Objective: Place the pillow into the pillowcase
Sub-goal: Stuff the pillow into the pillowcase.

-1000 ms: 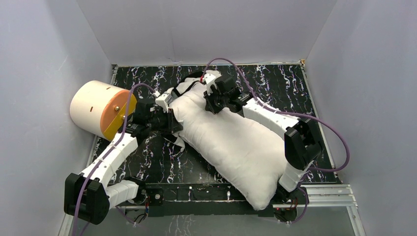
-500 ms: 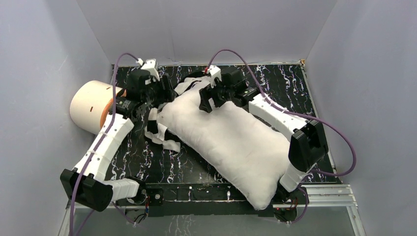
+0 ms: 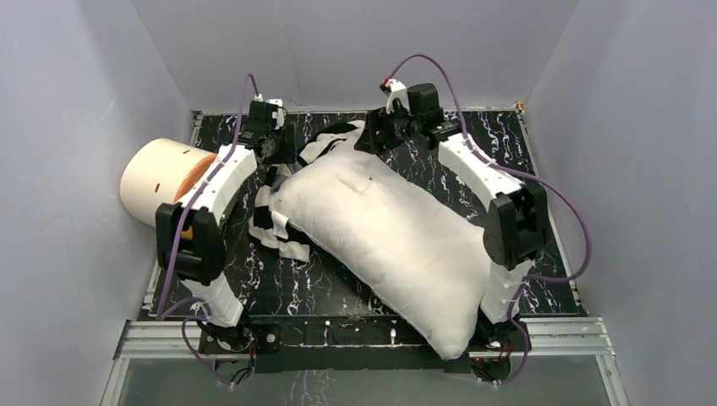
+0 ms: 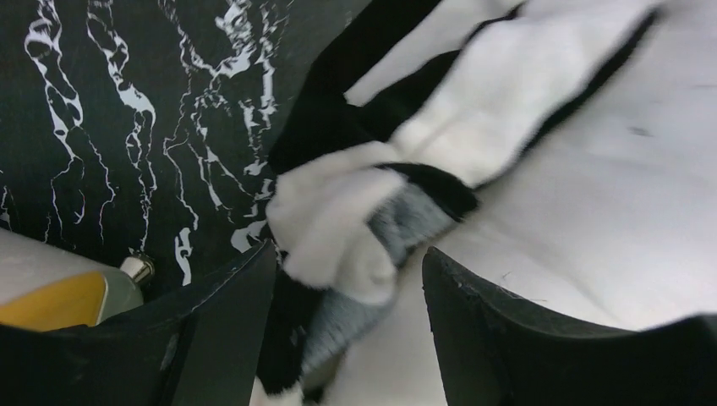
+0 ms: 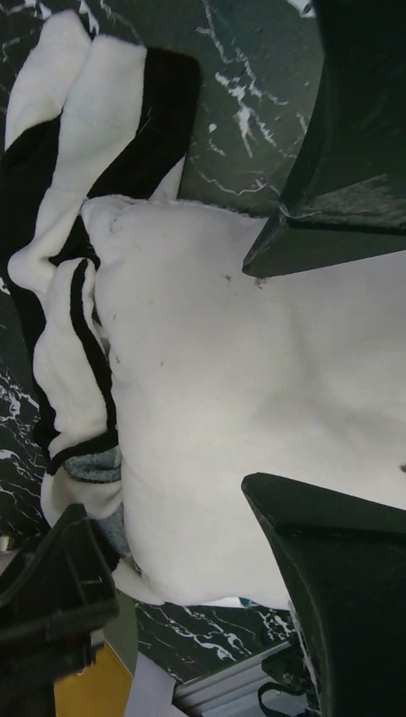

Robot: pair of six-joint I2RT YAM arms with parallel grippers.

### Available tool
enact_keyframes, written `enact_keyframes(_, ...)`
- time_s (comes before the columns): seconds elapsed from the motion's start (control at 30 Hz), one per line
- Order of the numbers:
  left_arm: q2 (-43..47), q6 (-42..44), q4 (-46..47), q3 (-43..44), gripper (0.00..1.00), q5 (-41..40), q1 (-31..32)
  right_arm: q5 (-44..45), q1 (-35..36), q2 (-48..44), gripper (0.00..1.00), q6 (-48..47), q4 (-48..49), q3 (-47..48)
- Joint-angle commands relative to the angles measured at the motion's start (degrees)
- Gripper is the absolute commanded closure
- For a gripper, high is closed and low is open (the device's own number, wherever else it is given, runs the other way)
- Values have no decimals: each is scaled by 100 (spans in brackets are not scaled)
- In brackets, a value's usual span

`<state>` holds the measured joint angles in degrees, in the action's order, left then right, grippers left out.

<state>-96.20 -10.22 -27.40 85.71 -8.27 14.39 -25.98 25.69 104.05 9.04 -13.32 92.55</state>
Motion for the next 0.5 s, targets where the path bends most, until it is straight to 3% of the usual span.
enact_keyframes(0.0,-485,464,57,323,38,255,-311,-799,46,759,10,-137,-267,635)
enact_keyframes(0.2,-1151,809,120,531,41,1496,-402,-1582,128,1120,25,-243,23,452)
enact_keyframes(0.23,-1192,823,132,557,46,1758,-402,-1672,153,1132,29,-249,57,442)
enact_keyframes(0.3,-1180,869,277,592,70,2248,-403,-1867,219,1163,39,-237,152,410)
enact_keyframes(0.4,-1010,659,643,691,95,2707,-403,-2149,382,1107,71,-336,400,316)
enact_keyframes(0.47,-861,446,942,762,100,2992,-402,-2253,530,876,90,-510,746,65)
